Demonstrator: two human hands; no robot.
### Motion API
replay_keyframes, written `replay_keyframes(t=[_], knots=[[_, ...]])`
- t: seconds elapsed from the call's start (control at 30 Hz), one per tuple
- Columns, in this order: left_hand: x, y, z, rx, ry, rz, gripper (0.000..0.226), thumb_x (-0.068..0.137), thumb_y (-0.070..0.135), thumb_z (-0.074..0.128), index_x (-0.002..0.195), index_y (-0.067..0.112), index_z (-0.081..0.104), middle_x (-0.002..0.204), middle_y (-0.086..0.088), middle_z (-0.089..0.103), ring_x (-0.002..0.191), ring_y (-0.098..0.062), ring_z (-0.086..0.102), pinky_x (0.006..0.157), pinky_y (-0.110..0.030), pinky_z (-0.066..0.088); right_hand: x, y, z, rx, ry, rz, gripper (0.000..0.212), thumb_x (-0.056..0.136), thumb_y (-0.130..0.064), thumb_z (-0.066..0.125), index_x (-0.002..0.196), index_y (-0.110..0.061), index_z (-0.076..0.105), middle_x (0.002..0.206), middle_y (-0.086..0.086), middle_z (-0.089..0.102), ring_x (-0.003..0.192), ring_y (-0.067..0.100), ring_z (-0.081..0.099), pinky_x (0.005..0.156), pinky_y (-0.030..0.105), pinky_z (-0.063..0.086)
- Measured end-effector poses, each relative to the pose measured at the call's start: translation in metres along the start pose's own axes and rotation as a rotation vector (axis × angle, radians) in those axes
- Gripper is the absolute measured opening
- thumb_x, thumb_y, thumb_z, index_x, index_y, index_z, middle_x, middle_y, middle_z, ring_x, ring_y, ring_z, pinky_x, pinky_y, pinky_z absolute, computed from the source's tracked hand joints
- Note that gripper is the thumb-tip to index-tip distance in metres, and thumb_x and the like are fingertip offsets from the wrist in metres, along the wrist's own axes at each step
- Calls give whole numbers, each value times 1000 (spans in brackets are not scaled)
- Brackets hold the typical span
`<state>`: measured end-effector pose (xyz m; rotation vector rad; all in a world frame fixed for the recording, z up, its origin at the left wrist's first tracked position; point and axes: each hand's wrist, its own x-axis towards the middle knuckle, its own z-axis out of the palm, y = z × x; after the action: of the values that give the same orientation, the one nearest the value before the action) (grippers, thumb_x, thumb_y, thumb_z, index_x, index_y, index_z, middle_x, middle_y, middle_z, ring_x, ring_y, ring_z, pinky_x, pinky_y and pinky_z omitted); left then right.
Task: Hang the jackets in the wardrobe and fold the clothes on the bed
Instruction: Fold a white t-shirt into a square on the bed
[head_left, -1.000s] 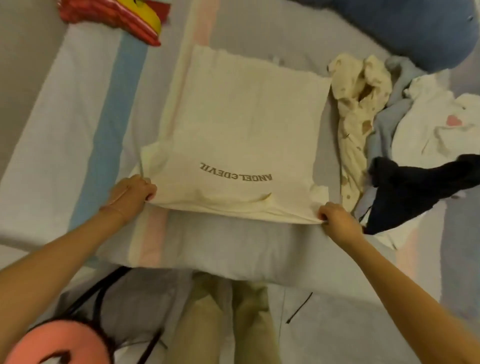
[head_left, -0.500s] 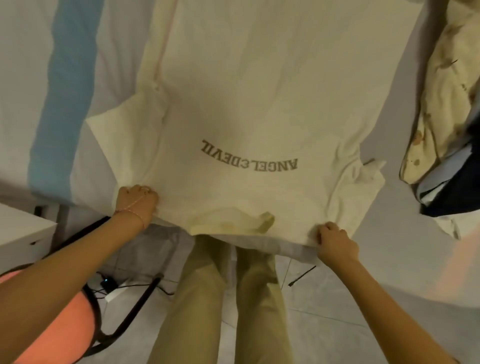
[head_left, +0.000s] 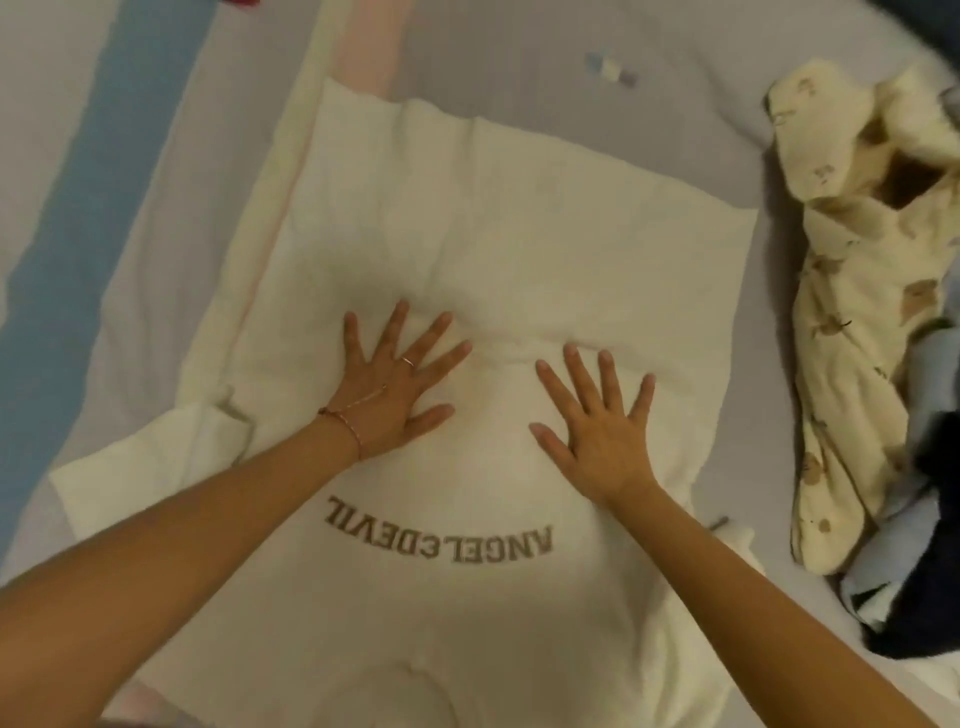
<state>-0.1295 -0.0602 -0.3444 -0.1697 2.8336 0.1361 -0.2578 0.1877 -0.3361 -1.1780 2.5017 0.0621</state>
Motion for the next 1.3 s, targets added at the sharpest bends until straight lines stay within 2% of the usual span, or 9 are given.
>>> replay_keyframes(t=[0.17, 0.3, 0.4, 0.5, 0.63, 0.83, 0.97, 1.1, 1.3], knots=[[118, -46, -39, -1, 98, -141, 74, 76, 75, 5, 142, 47, -15, 155, 14, -18, 141, -32, -23, 97, -75, -11, 115, 69, -47, 5, 65, 174, 70, 83, -75, 4, 144, -48, -14, 157, -13, -19, 146, 24, -16, 107, 66, -10], [182, -58, -51, -8, 177, -250, 73, 79, 75, 9, 144, 46, -10, 156, 14, -13, 143, -31, -15, 98, -76, -8, 175, 107, -72, 38, 51, 300, 74, 82, -77, 8, 146, -45, -14, 157, -12, -19, 145, 24, -17, 107, 65, -11], [215, -60, -61, -22, 191, -287, 68, 86, 68, 15, 146, 43, -8, 157, 11, -11, 143, -29, -14, 98, -74, -10, 195, 123, -87, 105, 76, 313, 67, 91, -66, 23, 150, -40, 2, 160, -9, -4, 147, 26, -6, 109, 65, -7], [236, -61, -69, -80, 246, -205, 59, 94, 56, 27, 148, 34, 15, 158, 5, 7, 145, -25, -1, 103, -70, -10, 203, 131, -101, 106, 298, 239, 47, 95, -43, 46, 137, -22, 42, 144, 8, 35, 134, 31, 28, 111, 55, 10], [259, -61, -90, -360, 359, -110, 30, 87, 32, 59, 116, 23, 55, 139, 1, 41, 135, -21, 29, 111, -61, -3, 224, 137, -120, 147, 259, 145, 44, 84, -30, 68, 123, -13, 54, 126, 11, 46, 117, 30, 43, 99, 38, 29], [289, -60, -120, -347, 113, -38, 23, 76, 27, 67, 96, 29, 57, 114, 1, 39, 117, -21, 34, 102, -39, 19, 243, 151, -141, 300, -38, 236, 45, 77, -42, 73, 107, -20, 49, 107, 2, 57, 89, 21, 47, 79, 34, 33], [298, -57, -132, -250, 19, 63, 17, 73, 25, 67, 80, 27, 52, 107, 4, 40, 106, -19, 40, 84, -31, 24, 233, 154, -140, 139, 7, 196, 47, 85, -53, 60, 118, -21, 53, 113, 3, 62, 102, 26, 54, 87, 36, 31], [298, -59, -137, -314, -32, 140, 17, 80, 36, 65, 76, 27, 53, 106, 4, 47, 90, -22, 53, 86, -39, 44, 212, 174, -135, 186, 94, 269, 41, 93, -47, 49, 121, -18, 58, 119, 8, 59, 112, 31, 52, 93, 42, 34], [295, -56, -131, -346, 26, 36, 23, 85, 53, 41, 81, 31, 48, 93, 6, 53, 83, -25, 55, 83, -38, 45, 184, 202, -117, 392, 204, 390, 35, 95, -38, 52, 113, -10, 62, 113, 16, 52, 105, 34, 50, 89, 36, 37]])
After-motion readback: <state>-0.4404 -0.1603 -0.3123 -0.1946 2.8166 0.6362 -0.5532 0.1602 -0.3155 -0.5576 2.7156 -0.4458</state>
